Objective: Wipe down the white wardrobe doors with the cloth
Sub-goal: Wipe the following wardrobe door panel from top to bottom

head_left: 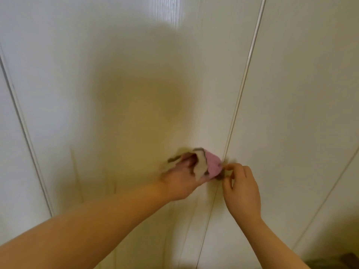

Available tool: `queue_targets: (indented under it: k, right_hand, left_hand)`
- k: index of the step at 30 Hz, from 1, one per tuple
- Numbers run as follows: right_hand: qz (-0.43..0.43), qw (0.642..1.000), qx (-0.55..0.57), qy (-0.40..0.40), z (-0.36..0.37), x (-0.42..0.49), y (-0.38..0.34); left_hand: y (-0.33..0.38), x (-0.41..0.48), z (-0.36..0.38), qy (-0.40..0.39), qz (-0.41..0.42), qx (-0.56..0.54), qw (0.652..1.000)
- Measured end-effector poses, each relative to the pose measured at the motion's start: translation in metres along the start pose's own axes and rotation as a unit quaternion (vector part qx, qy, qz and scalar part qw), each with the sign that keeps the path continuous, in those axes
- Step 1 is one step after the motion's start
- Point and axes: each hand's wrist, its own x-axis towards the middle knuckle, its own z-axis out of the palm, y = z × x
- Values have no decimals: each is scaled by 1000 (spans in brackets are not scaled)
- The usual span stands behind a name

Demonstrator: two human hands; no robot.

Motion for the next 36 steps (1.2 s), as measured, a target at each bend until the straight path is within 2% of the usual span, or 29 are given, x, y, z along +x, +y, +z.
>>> queue_targets:
  k: [1,2,3,5,6,7,9,10,12,14,17,18,19,21,22,23,24,25,27,30,31,32,34,36]
  right_hand:
    - [-2,1000,-2,-8,2,-2,0]
    - [-1,1000,-4,-11,2,-3,1]
    - [3,1000,-3,-10,2,-2,2]
    - [12,1000,1,-8,3,-1,3]
    - [15,1000,5,-5,3,-1,3]
    - [15,1000,9,0,6,-1,2]
    - [12,1000,12,1,11,-3,-1]
    - [7,1000,12,-2,15,-5,-4]
    - [-9,1000,15,-2,20,-5,-11]
    - [-25,1000,18,0,25,-5,-21]
    - [-79,996,32,7,36,-7,-46]
    - [-97,995,37,8,38,-7,-54]
    - [-113,993,40,7,42,-8,-64]
    - [-124,991,45,-2,49,-7,-79]
    - [-123,991,52,-12,53,-8,-89]
    - [-123,991,59,-18,57,-8,-94]
    - [-128,989,66,-21,61,-10,-103]
    - [-137,988,71,-24,65,-12,-112]
    - [-155,983,90,-34,75,-18,-132]
    - [-209,972,97,-36,85,-26,-155]
    - [-215,971,102,-33,85,-27,-158]
    - [-210,971,109,-34,85,-26,-159]
    - [-187,975,111,-42,86,-24,-159]
    - [-181,977,102,-44,87,-23,-157]
  left_hand:
    - [-3,-15,-9,3,-21,-166,986]
    - [-4,-15,-13,-10,21,-255,967]
    - [0,-5,-22,-5,-8,-258,966]
    - [4,0,-34,78,78,-359,927]
    - [1,5,-48,87,83,-395,911]
    - [-1,9,-45,119,71,-386,912]
    - [-2,4,-48,54,42,-339,938]
    - [1,-1,-44,11,54,-371,927]
    - [-3,-3,-29,38,113,-407,906]
    - [-22,-2,-9,112,165,-359,912]
    - [-53,-22,-2,72,125,-433,890]
    - [-60,-30,-3,80,138,-405,900]
    - [-70,-41,7,85,100,-379,916]
    - [-96,-57,26,10,-6,-300,954]
    - [-118,-68,37,42,-78,-328,941]
    - [-131,-73,35,78,-92,-288,950]
    - [-148,-82,21,31,28,-288,957]
    - [-164,-88,30,29,72,-231,970]
    - [-199,-104,34,101,117,-193,969]
    - [-238,-141,47,135,54,-179,973]
    - [-246,-151,53,117,20,-166,979]
    - [-247,-157,51,102,-13,-198,975]
    - [-239,-153,39,51,-15,-270,961]
    - [-215,-130,38,92,24,-282,955]
